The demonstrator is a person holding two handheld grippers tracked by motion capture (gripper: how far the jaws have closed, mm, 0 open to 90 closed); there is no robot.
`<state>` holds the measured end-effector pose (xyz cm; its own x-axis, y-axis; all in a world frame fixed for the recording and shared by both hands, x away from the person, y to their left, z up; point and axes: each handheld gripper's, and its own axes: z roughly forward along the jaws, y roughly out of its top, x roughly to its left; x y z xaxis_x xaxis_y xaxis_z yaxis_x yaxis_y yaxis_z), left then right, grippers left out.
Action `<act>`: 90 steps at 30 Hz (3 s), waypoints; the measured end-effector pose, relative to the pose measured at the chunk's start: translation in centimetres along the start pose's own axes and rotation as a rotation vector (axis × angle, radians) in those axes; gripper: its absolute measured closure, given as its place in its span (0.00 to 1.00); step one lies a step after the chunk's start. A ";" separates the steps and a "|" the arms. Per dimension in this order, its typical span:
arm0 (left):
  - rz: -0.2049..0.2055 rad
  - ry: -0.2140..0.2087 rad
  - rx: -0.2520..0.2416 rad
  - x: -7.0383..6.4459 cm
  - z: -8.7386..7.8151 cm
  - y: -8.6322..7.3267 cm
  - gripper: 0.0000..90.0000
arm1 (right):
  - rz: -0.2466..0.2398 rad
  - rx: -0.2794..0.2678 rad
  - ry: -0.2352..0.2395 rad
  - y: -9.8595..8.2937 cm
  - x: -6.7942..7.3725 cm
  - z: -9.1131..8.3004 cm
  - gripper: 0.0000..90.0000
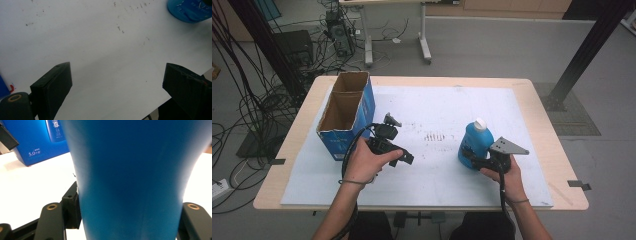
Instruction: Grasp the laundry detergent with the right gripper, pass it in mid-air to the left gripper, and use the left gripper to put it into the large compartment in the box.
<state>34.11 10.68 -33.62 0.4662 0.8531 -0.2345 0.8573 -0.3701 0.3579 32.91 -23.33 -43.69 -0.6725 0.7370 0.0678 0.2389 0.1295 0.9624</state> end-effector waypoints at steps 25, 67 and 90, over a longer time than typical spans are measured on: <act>0.004 0.003 0.002 -0.2 -0.1 0.0 0.11 | -0.035 -0.008 -0.006 -0.1 -0.1 -0.1 0.48; 0.002 0.008 -0.007 -1.0 -0.4 0.3 0.10 | -0.041 -0.008 0.001 -0.1 -0.1 -0.1 0.48; 0.008 0.009 0.000 -1.2 -0.3 0.3 0.10 | -0.039 -0.016 -0.002 -0.2 -0.1 -0.1 0.48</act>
<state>33.77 9.64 -32.99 0.4712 0.8531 -0.2239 0.8534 -0.3769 0.3600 32.87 -23.50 -43.87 -0.6795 0.7330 0.0300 0.2015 0.1472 0.9684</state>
